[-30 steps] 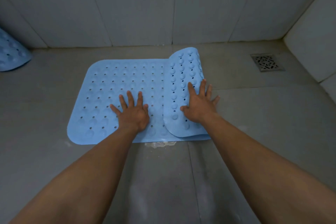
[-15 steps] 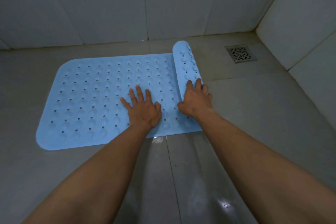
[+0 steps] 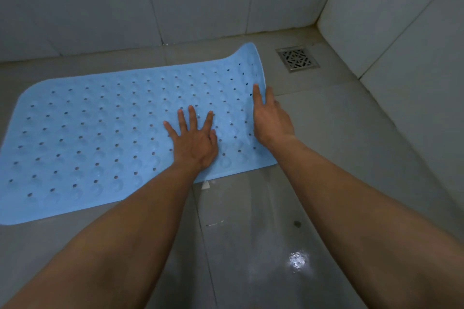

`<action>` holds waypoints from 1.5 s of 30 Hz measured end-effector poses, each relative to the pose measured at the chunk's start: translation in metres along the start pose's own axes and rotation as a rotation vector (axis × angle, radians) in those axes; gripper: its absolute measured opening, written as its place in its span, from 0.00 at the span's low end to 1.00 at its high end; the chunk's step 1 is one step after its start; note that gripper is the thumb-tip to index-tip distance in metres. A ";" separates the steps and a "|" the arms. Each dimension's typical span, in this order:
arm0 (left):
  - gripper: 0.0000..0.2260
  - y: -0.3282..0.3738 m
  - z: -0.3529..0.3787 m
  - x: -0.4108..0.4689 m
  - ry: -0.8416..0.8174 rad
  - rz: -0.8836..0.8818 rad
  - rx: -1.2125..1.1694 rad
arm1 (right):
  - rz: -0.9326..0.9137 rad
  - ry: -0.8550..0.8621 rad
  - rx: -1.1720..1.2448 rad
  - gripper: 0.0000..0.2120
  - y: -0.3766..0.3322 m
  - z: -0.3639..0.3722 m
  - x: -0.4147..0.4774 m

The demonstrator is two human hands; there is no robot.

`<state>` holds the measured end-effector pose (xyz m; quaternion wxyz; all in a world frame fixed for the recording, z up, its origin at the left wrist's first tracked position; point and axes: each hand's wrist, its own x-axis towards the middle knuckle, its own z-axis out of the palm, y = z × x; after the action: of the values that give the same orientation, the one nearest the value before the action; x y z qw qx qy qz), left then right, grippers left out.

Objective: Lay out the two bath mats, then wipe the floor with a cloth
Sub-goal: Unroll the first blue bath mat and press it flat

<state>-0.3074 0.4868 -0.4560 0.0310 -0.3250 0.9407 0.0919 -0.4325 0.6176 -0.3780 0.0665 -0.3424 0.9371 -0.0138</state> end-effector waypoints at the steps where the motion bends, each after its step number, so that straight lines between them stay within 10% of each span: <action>1: 0.26 0.001 0.001 0.002 -0.003 0.010 -0.005 | 0.013 -0.016 -0.042 0.42 0.006 0.002 0.001; 5: 0.27 0.003 0.001 0.005 0.024 -0.009 -0.044 | 0.027 -0.131 -0.129 0.26 0.022 0.013 0.005; 12: 0.27 -0.033 -0.016 0.009 0.180 -0.050 -0.079 | 0.022 -0.236 0.037 0.39 -0.006 0.038 0.005; 23: 0.32 -0.208 -0.035 -0.020 0.048 -0.627 -0.095 | -0.022 -0.154 0.032 0.44 -0.049 0.074 0.013; 45: 0.36 -0.264 -0.044 -0.039 -0.035 -0.666 -0.105 | -0.006 -0.245 -0.015 0.45 -0.099 0.072 0.029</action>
<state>-0.1134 0.2983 -0.4487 0.0585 -0.6142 0.7761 0.1305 -0.3816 0.5250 -0.4459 0.1778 -0.3447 0.9211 0.0349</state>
